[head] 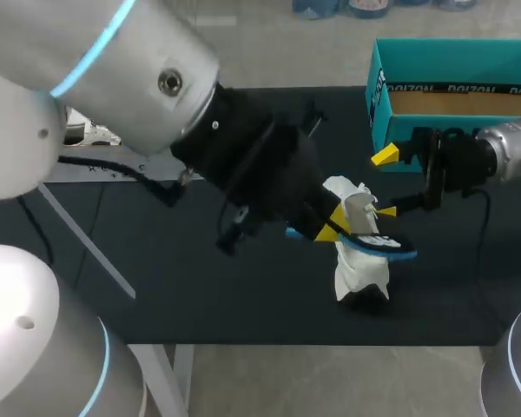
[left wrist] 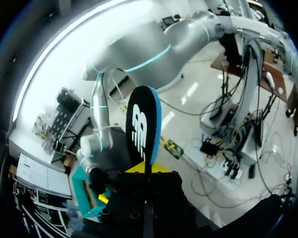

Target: Take the shoe out of the shoebox, open the shoe tongue, remove and reinsert the insole, then place the shoe into the shoebox

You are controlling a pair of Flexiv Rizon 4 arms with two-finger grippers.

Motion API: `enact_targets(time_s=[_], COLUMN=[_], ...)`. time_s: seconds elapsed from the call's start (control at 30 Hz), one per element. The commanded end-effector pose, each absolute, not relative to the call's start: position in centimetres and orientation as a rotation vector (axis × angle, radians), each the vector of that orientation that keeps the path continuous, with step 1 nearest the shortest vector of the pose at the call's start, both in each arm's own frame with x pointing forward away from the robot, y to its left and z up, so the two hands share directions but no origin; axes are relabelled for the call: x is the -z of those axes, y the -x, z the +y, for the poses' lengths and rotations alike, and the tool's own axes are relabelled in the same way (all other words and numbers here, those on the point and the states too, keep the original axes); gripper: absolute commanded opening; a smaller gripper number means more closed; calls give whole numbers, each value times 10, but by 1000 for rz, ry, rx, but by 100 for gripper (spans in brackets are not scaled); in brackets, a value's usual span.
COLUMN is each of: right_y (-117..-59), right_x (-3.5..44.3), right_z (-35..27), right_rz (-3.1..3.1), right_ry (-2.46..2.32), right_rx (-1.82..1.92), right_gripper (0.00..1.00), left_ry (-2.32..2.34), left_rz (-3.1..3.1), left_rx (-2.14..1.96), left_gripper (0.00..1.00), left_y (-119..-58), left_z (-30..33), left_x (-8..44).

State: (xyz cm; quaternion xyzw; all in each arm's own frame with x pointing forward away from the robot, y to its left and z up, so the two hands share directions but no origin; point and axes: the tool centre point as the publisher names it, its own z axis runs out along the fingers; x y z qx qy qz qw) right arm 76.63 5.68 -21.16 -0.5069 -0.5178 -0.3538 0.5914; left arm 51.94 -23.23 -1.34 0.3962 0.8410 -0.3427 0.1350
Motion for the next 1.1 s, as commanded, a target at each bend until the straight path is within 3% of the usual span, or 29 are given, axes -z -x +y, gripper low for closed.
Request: enact_targets(time_s=[0.03,0.6,1.1], right_y=[-766,-766,-766], right_x=[212,212,212], right_z=[58,58,58], right_rz=[-1205,-1205,-1205], right_ry=[1181,1181,1181], right_rx=[823,823,823], right_gripper=[100,100,100], left_ry=[-1158,-1164,-1323], left_rz=[2163,2056,1853], left_rx=[716,1020,953], left_gripper=[0,0,0], left_y=[-499,-551,-605], left_z=[-200,-168,-188], left_x=[24,123,139])
